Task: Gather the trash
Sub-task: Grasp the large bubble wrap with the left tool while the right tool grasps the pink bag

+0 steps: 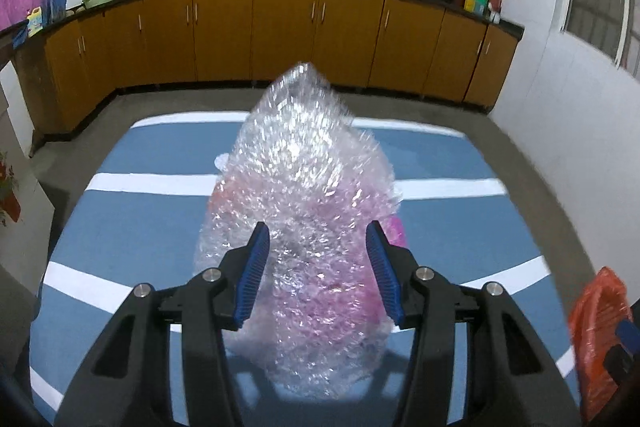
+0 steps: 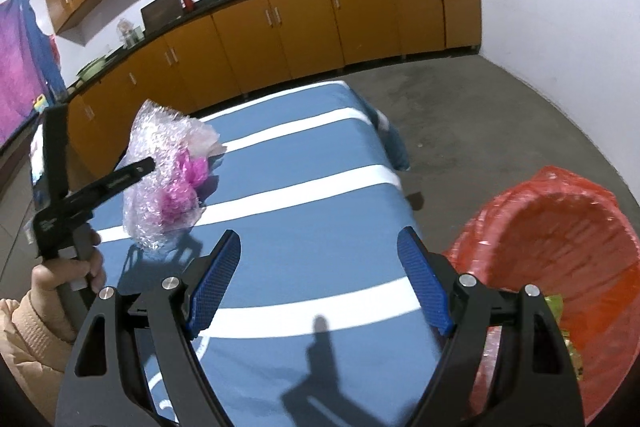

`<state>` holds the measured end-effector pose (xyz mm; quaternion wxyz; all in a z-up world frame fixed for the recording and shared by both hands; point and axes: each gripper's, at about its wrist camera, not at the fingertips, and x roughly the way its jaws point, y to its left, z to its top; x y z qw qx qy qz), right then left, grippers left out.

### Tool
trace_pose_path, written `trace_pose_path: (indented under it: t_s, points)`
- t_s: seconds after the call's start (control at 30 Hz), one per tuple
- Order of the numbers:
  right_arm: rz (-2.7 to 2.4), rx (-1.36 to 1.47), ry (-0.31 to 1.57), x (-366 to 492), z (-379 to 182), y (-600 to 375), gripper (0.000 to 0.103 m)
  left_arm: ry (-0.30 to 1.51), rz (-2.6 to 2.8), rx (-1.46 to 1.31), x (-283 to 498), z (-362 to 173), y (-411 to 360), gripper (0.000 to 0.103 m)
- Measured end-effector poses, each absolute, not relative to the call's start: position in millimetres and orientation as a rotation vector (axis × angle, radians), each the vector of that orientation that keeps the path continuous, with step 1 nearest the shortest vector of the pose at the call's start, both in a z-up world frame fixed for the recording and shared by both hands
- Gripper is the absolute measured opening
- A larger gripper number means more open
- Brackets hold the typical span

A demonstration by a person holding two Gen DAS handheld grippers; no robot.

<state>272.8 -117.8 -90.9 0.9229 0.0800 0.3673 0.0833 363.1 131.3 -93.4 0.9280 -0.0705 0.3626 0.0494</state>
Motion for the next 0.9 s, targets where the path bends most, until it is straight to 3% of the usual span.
trace_pose_path:
  t_s: [0.07, 0.13, 0.23, 0.63, 0.9]
  points:
    - [0.183, 0.163, 0.766, 277, -94, -111, 0.081, 0.764, 0.101, -0.146, 367, -100, 134, 0.049]
    - [0.191, 0.161, 0.774, 279, -95, -107, 0.081, 0.772, 0.088, -0.147, 368, -105, 135, 0.027]
    - [0.204, 0.164, 0.785, 282, -96, -102, 0.081, 0.765, 0.05, -0.141, 364, -108, 134, 0.014]
    - [0.269, 0.137, 0.791, 290, -94, -72, 0.08, 0.656, 0.02, -0.196, 315, -86, 163, 0.009]
    - [0.374, 0.099, 0.781, 316, -93, -20, 0.062, 0.606, 0.095, -0.247, 285, -72, 205, 0.009]
